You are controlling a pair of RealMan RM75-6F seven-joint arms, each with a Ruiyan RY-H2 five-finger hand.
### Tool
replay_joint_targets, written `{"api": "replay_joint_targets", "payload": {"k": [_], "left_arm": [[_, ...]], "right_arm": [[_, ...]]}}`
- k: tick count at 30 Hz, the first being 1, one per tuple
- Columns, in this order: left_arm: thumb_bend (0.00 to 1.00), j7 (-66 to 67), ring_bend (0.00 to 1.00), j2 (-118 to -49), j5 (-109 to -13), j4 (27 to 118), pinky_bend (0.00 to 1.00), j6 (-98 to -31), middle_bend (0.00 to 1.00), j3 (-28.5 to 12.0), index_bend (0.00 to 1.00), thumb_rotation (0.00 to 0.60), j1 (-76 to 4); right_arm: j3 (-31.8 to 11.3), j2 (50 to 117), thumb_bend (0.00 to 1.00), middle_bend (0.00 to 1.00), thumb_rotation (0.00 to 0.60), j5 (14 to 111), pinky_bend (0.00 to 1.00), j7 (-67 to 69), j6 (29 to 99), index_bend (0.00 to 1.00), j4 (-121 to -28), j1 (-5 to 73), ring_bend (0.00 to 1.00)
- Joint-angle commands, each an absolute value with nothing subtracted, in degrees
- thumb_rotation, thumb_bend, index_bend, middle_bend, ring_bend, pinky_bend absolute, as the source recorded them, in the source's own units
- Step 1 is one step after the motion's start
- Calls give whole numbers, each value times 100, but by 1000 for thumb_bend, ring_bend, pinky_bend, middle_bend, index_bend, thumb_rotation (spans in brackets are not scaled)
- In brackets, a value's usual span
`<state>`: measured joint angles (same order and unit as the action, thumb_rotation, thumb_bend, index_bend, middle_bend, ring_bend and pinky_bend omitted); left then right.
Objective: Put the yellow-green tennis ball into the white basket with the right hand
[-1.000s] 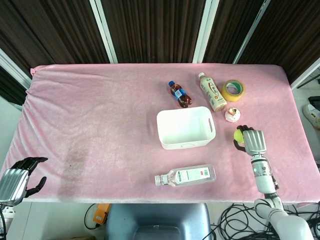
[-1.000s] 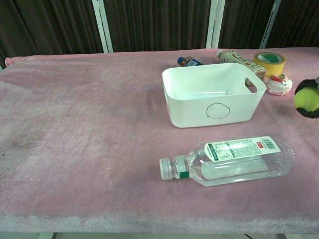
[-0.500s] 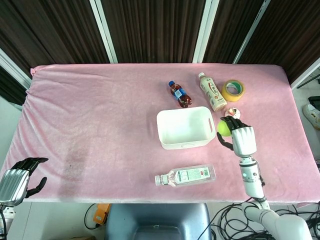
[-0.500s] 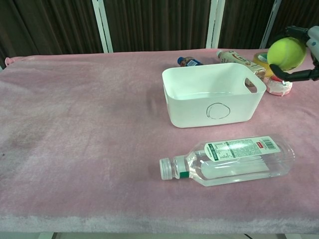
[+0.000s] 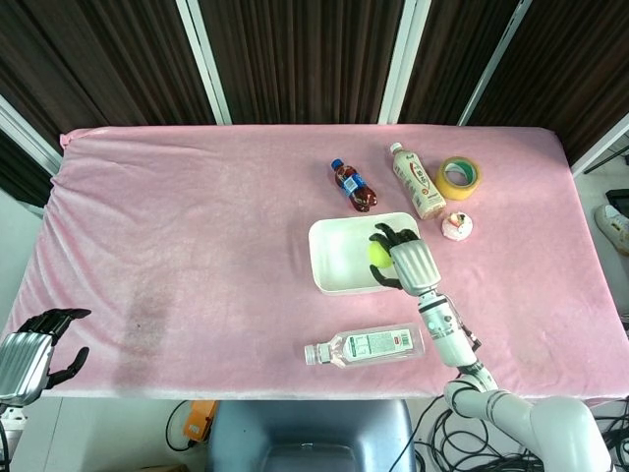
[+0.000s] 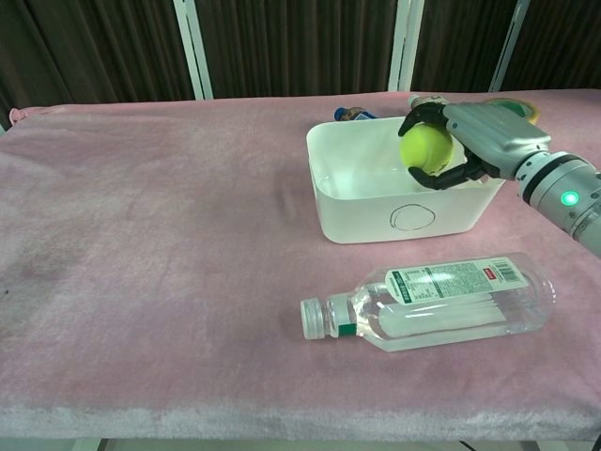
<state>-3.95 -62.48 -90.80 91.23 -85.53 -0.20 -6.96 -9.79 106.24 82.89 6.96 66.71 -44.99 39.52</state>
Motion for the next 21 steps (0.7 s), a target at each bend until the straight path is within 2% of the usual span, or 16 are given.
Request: {"api": "replay_joint_targets", "payload": {"k": [1,5,12,16,21], "left_arm": [[357,-428,276,-6239,-9084,9115,360,-8582,334,-22,295,600,-678],[357,-422,276,-6238,-9090,9114,360,-8579,334,-23,295,600,-680],[358,-337,276,-6257,-9105,9127,360,-8560,334,-17,295,600,-687],[357,-276,276,-6264,-9083,9151,360,-8507,334,-14,295,600,-702],[357,-210,276,-6280,-9079,9162,360,-8427,334,-3,295,600,-736]], "right_arm": [[-887,10499,368,129,600,8359,200,736,6758,211,-4672,3898,33],[-737,10109,367,96,600,8513,167,736,7128,171,-5277,3624,2],[-326,8945,367,91,600,8829,167,204,8260,161,-6991,2705,0],[210,8098,367,88,600,8864,168,-277,9011,159,-7935,1763,0],[667,7605,367,87,600,8852,168,-381,9338,154,-8209,1092,0]]}}
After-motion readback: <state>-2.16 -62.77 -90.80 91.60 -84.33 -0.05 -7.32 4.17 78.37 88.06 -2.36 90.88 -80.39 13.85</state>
